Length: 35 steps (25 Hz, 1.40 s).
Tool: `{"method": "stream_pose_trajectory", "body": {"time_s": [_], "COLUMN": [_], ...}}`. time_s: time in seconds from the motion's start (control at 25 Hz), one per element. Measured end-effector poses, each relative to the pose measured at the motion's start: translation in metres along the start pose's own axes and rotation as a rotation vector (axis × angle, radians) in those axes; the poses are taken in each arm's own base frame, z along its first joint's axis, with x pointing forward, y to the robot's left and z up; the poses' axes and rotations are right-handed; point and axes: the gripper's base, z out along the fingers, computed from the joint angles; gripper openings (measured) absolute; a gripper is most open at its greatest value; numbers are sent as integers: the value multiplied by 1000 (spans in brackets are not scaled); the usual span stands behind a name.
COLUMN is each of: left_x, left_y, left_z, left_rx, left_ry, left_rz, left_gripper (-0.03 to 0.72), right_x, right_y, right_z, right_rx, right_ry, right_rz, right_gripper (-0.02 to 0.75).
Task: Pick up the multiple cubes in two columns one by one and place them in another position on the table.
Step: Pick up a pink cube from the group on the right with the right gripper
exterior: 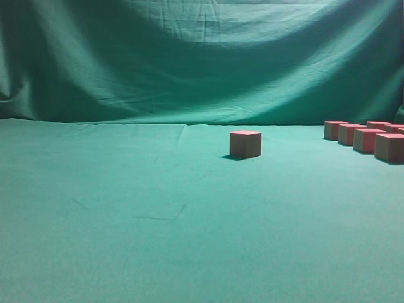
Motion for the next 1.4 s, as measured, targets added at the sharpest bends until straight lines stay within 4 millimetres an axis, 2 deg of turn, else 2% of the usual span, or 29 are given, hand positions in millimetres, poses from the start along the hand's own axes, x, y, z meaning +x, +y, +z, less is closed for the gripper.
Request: {"method": "stream_pose_trajectory", "body": {"time_s": [0.36, 0.48, 0.6, 0.92, 1.08, 1.4], "left_x": [0, 0, 0, 0, 0, 0], "left_y": [0, 0, 0, 0, 0, 0], "left_z": [0, 0, 0, 0, 0, 0], "left_rx": [0, 0, 0, 0, 0, 0], "left_ry": [0, 0, 0, 0, 0, 0], "left_rz": [0, 0, 0, 0, 0, 0], "left_gripper": [0, 0, 0, 0, 0, 0], "right_x": [0, -1, -1, 6, -1, -37], "right_y": [0, 0, 0, 5, 30, 130], "right_z": [18, 18, 18, 12, -16, -88], "right_rx": [-4, -4, -4, -37, -81, -185], "right_ry": [27, 24, 24, 104, 89, -82], "right_rz": [-1, -1, 1, 35, -18, -366], "right_gripper": [562, 434, 272, 266, 266, 266]}}
